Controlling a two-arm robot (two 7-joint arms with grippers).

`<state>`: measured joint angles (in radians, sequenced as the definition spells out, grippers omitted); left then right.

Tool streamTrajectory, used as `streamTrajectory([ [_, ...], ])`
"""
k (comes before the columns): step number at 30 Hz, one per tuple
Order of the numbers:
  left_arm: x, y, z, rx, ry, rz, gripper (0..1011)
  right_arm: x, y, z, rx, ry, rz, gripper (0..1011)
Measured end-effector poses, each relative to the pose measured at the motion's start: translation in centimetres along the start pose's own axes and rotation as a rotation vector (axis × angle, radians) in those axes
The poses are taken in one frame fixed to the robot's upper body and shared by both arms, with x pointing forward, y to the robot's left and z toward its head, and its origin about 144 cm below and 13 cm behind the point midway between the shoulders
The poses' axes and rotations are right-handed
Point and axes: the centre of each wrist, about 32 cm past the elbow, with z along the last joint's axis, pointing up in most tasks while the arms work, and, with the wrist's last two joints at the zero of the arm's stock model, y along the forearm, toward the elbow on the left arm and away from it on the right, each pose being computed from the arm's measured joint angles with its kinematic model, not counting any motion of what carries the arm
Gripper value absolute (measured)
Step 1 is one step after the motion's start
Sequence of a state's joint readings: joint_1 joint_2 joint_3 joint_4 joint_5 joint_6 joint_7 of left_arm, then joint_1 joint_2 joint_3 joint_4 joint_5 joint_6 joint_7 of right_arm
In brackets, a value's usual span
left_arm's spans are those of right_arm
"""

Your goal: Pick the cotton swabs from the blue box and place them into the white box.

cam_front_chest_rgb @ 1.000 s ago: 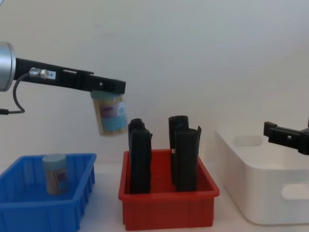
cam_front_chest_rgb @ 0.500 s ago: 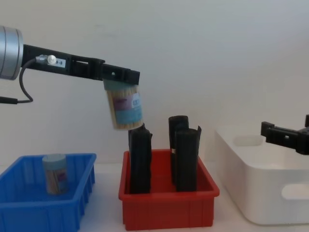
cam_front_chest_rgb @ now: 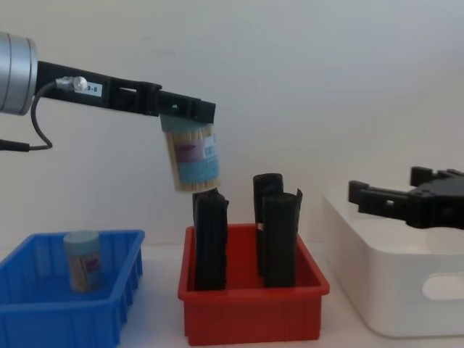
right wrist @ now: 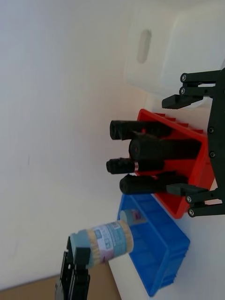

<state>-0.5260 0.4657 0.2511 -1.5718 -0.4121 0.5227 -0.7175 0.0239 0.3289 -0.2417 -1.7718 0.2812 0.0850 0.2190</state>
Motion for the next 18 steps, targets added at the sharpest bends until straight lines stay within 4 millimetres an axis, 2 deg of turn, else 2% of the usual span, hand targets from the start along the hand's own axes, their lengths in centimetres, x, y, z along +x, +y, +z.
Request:
streamTrajectory([
  [8, 0.0, 0.0, 0.1, 0.000, 0.001, -0.005, 670, -0.4, 1.4, 0.9, -0.012, -0.025, 0.114, 1001],
  [18, 0.0, 0.0, 0.1, -0.001, 0.001, -0.008, 670, -1.2, 4.5, 2.2, -0.032, -0.058, 0.263, 1001],
])
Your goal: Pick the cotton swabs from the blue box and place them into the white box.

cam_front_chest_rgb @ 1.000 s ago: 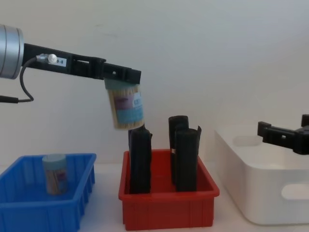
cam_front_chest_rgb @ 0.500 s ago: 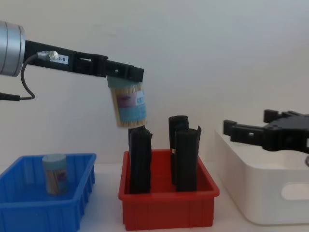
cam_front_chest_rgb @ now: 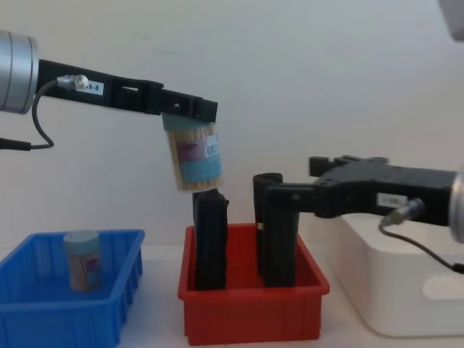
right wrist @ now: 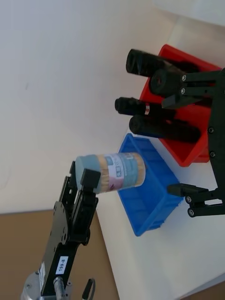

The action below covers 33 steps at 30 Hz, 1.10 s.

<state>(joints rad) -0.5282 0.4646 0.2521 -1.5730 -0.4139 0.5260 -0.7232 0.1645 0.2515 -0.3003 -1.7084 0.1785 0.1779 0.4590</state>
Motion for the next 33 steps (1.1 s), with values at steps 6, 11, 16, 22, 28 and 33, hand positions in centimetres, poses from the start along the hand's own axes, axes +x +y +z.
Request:
streamTrajectory([
  [6, 0.0, 0.0, 0.0, 0.000, 0.000, -0.001, 670, 0.2, 2.3, 0.9, -0.015, -0.016, 0.068, 1002],
  [11, 0.0, 0.0, 0.0, 0.000, 0.000, -0.001, 670, 0.3, 4.0, 1.5, -0.033, -0.029, 0.099, 1001],
  [16, 0.0, 0.0, 0.0, 0.000, 0.000, -0.002, 670, 0.4, 5.2, 1.8, -0.045, -0.036, 0.110, 1001],
  [22, 0.0, 0.0, 0.0, 0.000, 0.000, -0.002, 670, 0.5, 6.8, 2.2, -0.059, -0.044, 0.121, 1001],
  [28, 0.0, 0.0, 0.0, 0.000, 0.000, -0.002, 670, 0.6, 8.1, 2.4, -0.066, -0.049, 0.130, 1002],
  [33, 0.0, 0.0, 0.0, 0.000, 0.000, -0.002, 670, 0.7, 9.1, 2.5, -0.070, -0.051, 0.139, 1001],
])
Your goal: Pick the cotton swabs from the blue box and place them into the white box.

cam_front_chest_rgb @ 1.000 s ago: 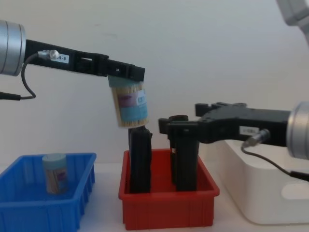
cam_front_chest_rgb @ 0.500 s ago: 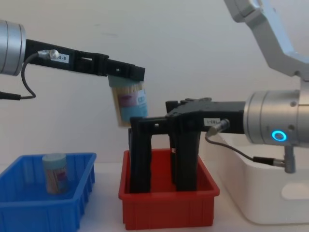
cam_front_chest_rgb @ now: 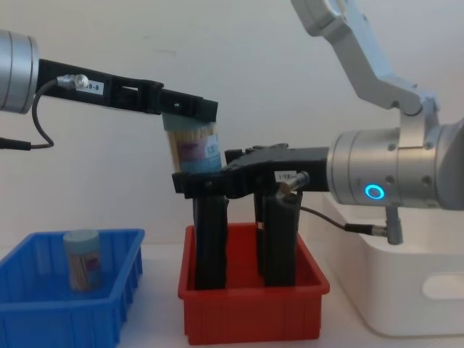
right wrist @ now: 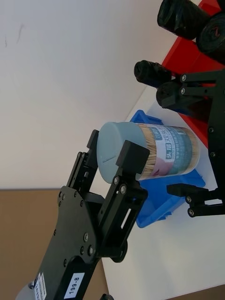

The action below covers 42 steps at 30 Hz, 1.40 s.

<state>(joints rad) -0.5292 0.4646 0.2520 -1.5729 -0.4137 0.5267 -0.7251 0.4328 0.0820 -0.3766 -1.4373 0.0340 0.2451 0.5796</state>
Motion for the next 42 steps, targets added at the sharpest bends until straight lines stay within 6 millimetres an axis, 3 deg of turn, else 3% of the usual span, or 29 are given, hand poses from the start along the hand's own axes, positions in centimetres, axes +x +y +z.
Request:
streamTrajectory([
  [5, 0.0, 0.0, 0.0, 0.000, 0.000, 0.000, 670, 0.2, 0.9, 0.2, 0.000, -0.003, 0.010, 981],
  [18, 0.0, 0.0, 0.0, 0.000, 0.000, 0.001, 670, 0.4, 2.2, 0.4, 0.015, 0.001, 0.037, 636],
  [24, 0.0, 0.0, 0.0, -0.001, 0.000, 0.002, 687, 0.4, 2.4, 0.4, 0.022, 0.004, 0.046, 628],
  [30, 0.0, 0.0, 0.0, 0.000, 0.000, 0.000, 886, 0.3, 2.7, 0.6, 0.029, 0.003, 0.055, 628],
  [32, 0.0, 0.0, 0.0, 0.000, 0.000, 0.000, 898, 0.3, 2.7, 0.6, 0.030, 0.002, 0.055, 626],
  [35, 0.0, 0.0, 0.0, 0.000, 0.000, 0.000, 993, 0.3, 2.7, 0.6, 0.030, 0.001, 0.052, 628],
  [42, 0.0, 0.0, 0.0, 0.000, 0.000, 0.000, 999, 0.3, 2.5, 0.6, 0.028, -0.002, 0.034, 626],
])
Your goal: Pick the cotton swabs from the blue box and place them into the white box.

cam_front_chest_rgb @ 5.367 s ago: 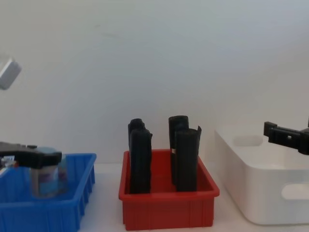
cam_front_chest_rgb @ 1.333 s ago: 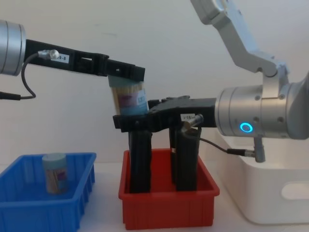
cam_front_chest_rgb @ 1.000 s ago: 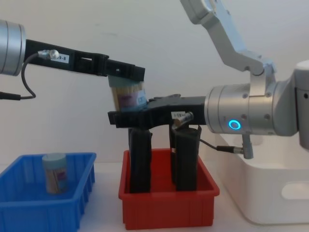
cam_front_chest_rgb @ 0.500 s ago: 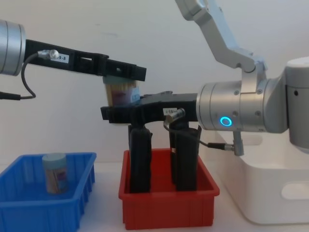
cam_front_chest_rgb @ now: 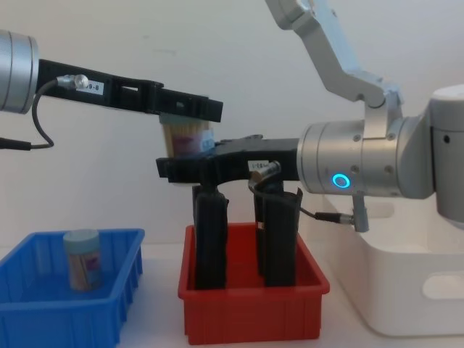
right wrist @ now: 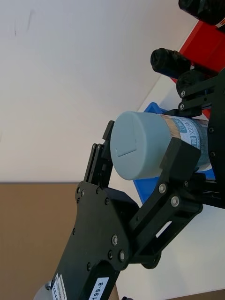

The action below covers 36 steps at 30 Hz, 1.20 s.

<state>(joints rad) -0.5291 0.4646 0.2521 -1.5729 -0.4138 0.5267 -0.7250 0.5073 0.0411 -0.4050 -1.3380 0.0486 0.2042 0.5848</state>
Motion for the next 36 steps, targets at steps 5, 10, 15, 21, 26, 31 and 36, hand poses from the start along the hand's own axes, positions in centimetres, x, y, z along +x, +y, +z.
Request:
streamTrajectory([
  [5, 0.0, 0.0, 0.0, 0.000, 0.000, 0.000, 1000, 0.0, -0.4, -0.1, -0.003, -0.001, -0.023, 628],
  [10, 0.0, 0.0, 0.0, 0.000, 0.000, 0.000, 1000, 0.2, -1.2, -0.3, -0.003, 0.006, -0.065, 626],
  [15, 0.0, 0.0, 0.0, 0.000, 0.000, 0.000, 1000, 0.5, -2.3, -0.6, 0.001, 0.016, -0.112, 628],
  [21, 0.0, 0.0, 0.0, 0.000, 0.000, 0.000, 1000, 1.0, -4.1, -1.0, 0.009, 0.031, -0.192, 628],
  [26, 0.0, 0.0, 0.0, 0.000, 0.000, 0.000, 999, 1.5, -5.6, -1.4, 0.015, 0.045, -0.265, 628],
  [31, 0.0, 0.0, 0.0, 0.000, 0.000, 0.000, 1000, 2.0, -7.2, -1.9, 0.025, 0.063, -0.346, 628],
  [36, 0.0, 0.0, 0.0, 0.000, 0.000, 0.000, 999, 2.4, -8.3, -2.4, 0.028, 0.078, -0.415, 628],
])
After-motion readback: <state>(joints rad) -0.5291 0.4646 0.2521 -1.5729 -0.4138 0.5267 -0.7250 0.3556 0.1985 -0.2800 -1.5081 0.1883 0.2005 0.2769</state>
